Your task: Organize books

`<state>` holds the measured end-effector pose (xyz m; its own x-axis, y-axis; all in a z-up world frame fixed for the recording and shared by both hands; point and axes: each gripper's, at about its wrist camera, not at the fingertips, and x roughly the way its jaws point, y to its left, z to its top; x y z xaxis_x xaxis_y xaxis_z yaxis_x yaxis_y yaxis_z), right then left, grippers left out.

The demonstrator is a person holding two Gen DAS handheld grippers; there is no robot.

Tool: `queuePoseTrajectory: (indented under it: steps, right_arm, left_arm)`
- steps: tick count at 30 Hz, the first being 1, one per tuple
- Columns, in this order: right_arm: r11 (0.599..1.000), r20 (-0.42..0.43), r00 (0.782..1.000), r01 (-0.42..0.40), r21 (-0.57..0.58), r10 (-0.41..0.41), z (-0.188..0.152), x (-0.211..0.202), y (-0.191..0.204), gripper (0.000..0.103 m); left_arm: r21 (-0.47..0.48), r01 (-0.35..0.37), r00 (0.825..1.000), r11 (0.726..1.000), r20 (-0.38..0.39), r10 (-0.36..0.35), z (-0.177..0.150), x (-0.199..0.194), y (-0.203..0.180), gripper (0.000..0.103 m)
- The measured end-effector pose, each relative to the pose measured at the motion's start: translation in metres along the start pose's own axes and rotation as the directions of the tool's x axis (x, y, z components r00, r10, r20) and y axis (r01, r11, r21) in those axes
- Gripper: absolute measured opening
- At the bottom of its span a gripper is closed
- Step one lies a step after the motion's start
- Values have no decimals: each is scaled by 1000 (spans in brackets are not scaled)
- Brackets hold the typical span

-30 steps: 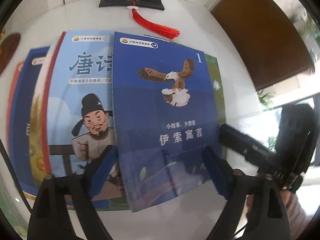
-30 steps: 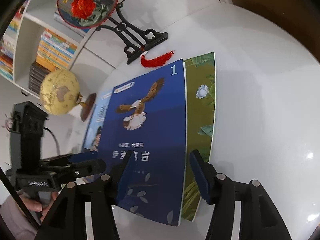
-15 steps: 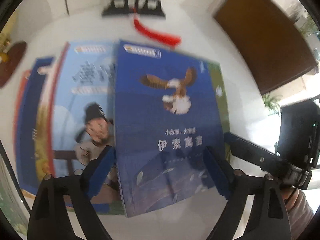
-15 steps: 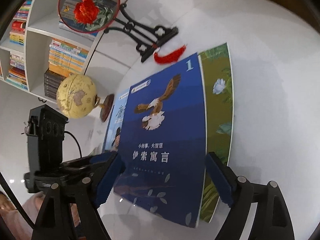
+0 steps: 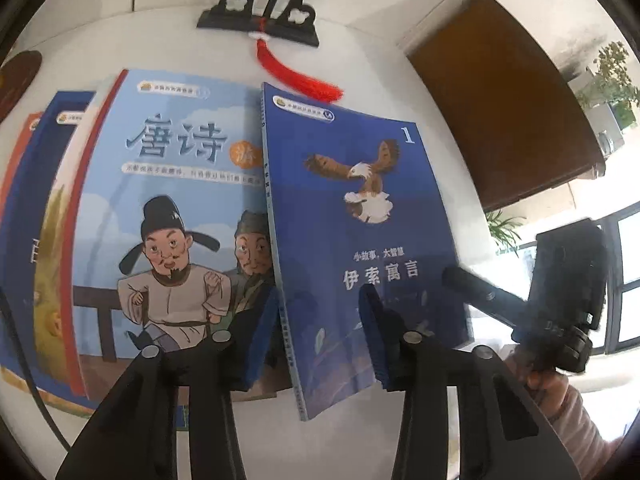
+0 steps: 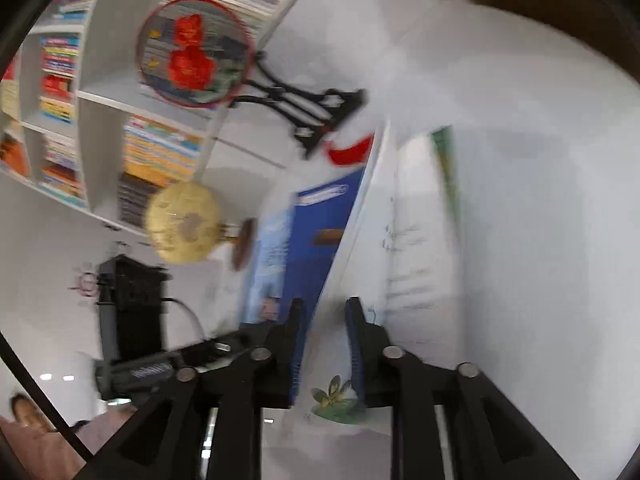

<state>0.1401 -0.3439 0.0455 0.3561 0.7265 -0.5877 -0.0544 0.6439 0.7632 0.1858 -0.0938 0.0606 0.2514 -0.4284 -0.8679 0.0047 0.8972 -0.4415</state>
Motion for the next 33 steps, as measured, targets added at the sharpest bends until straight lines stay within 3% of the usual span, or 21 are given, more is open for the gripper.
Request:
queuePoseTrajectory:
  steps: [1, 3, 5, 8, 10, 13, 15, 16, 18, 20, 21, 22, 24, 29, 33]
  right_arm:
    - [999, -49, 997, 52, 10, -51, 0, 4, -6, 45]
    - [995, -106, 994, 2, 96, 8, -2, 10, -24, 45]
    - [991, -85, 996, -29, 128, 40, -6, 9, -29, 45]
    - [992, -82, 996, -15, 123, 25, -10, 12, -27, 35]
    - [994, -94, 996, -3, 112, 13, -8, 18, -22, 34]
    - [998, -96, 995, 43, 51, -38, -7, 17, -14, 32]
    - [997, -93, 994, 55, 55, -50, -9, 17, -16, 28]
    - [997, -91, 995, 51, 64, -45, -9, 16, -20, 23]
    - [995, -91, 995, 43, 90, -35, -11, 13, -30, 12]
    - [994, -89, 996, 27, 107, -18, -11, 14, -35, 12]
    - [994, -93, 995, 30, 101, -20, -11, 15, -33, 11]
    - [996, -94, 995, 41, 84, -33, -11, 15, -31, 11]
    - [996, -98, 994, 58, 63, -52, -11, 16, -27, 11]
    - [995, -120, 992, 57, 76, -48, -9, 14, -28, 12]
    - [992, -156, 983, 105, 71, -93, -7, 8, -25, 16]
  left_arm:
    - [0, 0, 1000, 1000, -8, 0, -1, 2, 1, 36]
    - [17, -6, 1000, 1000, -5, 7, -2, 3, -3, 36]
    - [22, 29, 1000, 999, -11, -28, -2, 5, -8, 36]
    - [54, 19, 1000, 998, -17, -18, -1, 10, -16, 36]
    - [36, 38, 999, 999, -29, -37, 0, 13, -17, 36]
    - [-29, 184, 983, 983, 17, -183, 5, 6, -14, 36]
    - [-59, 284, 959, 957, 39, -282, 7, 2, -13, 36]
    - [-47, 278, 960, 959, 37, -277, 7, 2, -15, 36]
    - [19, 169, 986, 985, -1, -169, 7, 13, -23, 39]
    - [31, 155, 979, 987, -136, -149, 2, 39, -30, 39]
    - [58, 135, 978, 989, -168, -124, -2, 50, -40, 39]
    - [97, 105, 984, 990, -155, -90, -4, 52, -48, 39]
    - [160, -26, 995, 987, -89, 41, -7, 54, -61, 37]
    - [11, 6, 996, 1000, -87, -5, 2, 50, -36, 32]
    - [73, -19, 995, 997, -98, 26, 4, 51, -38, 24]
